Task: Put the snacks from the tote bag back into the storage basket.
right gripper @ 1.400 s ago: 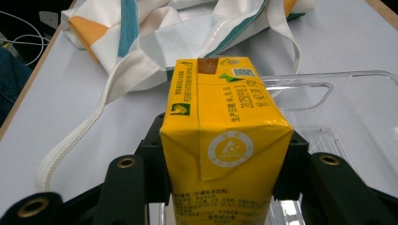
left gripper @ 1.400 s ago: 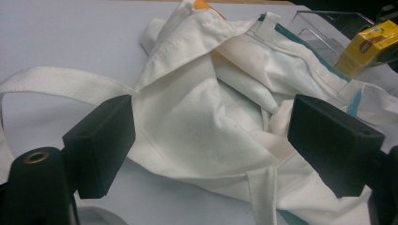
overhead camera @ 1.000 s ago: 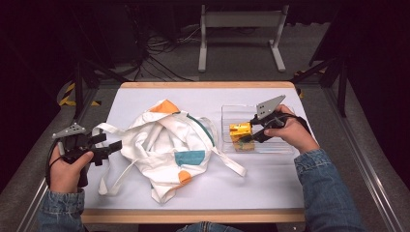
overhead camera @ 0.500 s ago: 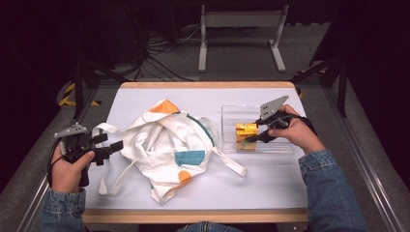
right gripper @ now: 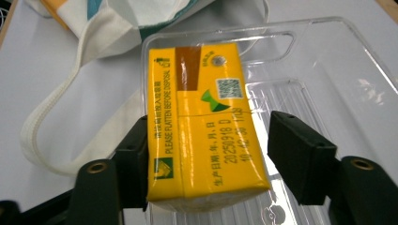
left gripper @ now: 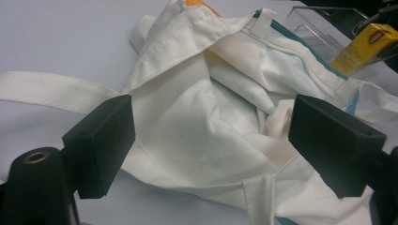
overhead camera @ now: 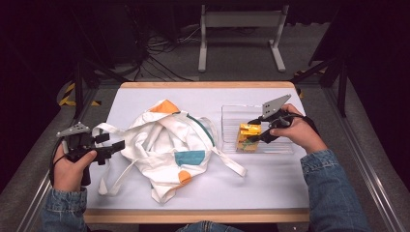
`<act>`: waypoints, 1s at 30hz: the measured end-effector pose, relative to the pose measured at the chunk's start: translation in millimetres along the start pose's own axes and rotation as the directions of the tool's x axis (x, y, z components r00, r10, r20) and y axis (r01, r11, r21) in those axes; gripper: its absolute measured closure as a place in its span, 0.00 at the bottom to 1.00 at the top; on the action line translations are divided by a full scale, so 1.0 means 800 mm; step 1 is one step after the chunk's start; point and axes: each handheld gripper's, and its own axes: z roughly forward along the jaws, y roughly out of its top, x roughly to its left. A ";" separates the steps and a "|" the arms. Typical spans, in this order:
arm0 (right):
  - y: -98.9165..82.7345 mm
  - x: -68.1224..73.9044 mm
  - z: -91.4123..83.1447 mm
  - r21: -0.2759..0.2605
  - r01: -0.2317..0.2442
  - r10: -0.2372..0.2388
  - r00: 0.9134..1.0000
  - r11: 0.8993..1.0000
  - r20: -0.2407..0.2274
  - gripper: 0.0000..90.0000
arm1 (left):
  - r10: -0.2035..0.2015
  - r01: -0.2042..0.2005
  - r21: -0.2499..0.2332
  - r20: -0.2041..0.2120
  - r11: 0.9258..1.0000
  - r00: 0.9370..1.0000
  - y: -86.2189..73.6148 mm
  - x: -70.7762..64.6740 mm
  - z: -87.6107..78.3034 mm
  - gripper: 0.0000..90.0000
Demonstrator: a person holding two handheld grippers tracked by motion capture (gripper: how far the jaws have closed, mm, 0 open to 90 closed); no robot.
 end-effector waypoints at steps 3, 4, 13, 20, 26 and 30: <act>0.006 0.004 -0.006 -0.038 -0.002 0.002 1.000 0.999 0.008 0.35 | 0.002 -0.002 0.001 0.000 1.000 1.000 0.000 0.000 0.000 0.18; 0.010 0.005 -0.010 -0.051 -0.002 0.003 1.000 0.999 0.011 0.35 | 0.001 -0.001 0.001 -0.001 1.000 1.000 -0.001 0.000 0.000 0.18; 0.033 0.026 -0.037 -0.129 -0.002 0.009 0.998 0.992 0.060 0.27 | 0.005 -0.005 -0.010 -0.012 1.000 1.000 -0.004 0.000 -0.009 0.17; 0.034 0.042 -0.059 -0.162 -0.035 0.056 0.990 0.986 0.127 0.27 | 0.016 -0.017 -0.014 -0.009 1.000 1.000 -0.005 -0.001 -0.012 0.17; 0.018 0.058 -0.088 -0.219 -0.090 0.141 0.963 0.971 0.231 0.25 | 0.038 -0.038 -0.014 -0.006 0.999 0.999 -0.010 -0.003 -0.017 0.16; 0.005 0.067 -0.099 -0.247 -0.137 0.203 0.942 0.959 0.267 0.22 | 0.055 -0.055 -0.015 -0.004 0.998 0.998 -0.012 -0.005 -0.018 0.14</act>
